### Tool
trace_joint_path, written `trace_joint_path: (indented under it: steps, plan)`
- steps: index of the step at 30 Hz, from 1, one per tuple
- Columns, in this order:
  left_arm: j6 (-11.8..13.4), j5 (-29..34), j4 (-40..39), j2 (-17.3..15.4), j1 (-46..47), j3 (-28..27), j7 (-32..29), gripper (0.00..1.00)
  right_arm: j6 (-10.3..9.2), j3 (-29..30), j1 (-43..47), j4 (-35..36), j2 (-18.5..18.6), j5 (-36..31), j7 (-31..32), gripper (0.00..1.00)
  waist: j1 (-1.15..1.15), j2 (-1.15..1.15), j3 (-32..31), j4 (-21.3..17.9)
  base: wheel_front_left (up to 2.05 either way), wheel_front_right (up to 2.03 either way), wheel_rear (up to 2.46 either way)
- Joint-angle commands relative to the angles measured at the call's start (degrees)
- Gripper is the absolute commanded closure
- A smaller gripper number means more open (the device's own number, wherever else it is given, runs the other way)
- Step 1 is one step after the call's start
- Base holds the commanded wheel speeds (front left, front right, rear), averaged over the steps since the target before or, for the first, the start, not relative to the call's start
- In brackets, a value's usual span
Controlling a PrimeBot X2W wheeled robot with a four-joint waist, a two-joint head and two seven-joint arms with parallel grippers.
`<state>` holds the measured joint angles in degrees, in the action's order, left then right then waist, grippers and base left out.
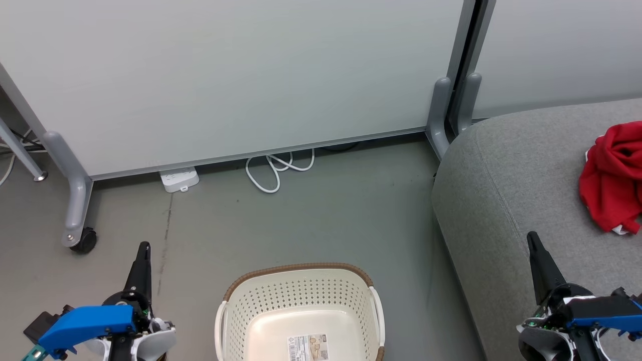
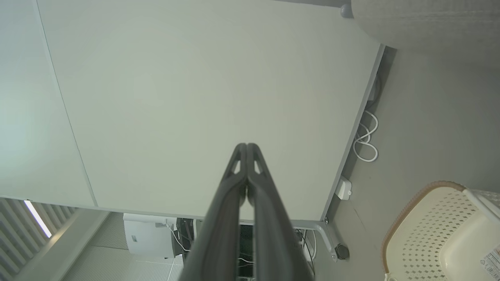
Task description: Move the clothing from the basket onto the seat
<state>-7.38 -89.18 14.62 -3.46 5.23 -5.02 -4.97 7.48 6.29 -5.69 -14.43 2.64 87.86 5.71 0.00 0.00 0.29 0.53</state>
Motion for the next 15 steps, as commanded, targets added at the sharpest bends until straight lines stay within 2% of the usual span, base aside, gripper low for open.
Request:
trace_joint_path:
  steps: [1,15]
  plan:
    - [-0.2,-0.9,-0.4,0.0,1.1,-0.5,-0.3,1.0,0.02,0.2,-0.8,0.3,0.4,1.1,0.4,1.0,0.0,0.0,0.0,-0.1,0.0,0.0,0.0]
    - [-0.2,-3.7,-0.8,0.2,1.2,-1.1,-1.3,1.0,0.02,0.3,-0.9,0.5,0.4,4.6,1.0,1.0,0.0,0.0,-0.1,-0.5,0.0,0.0,0.0]
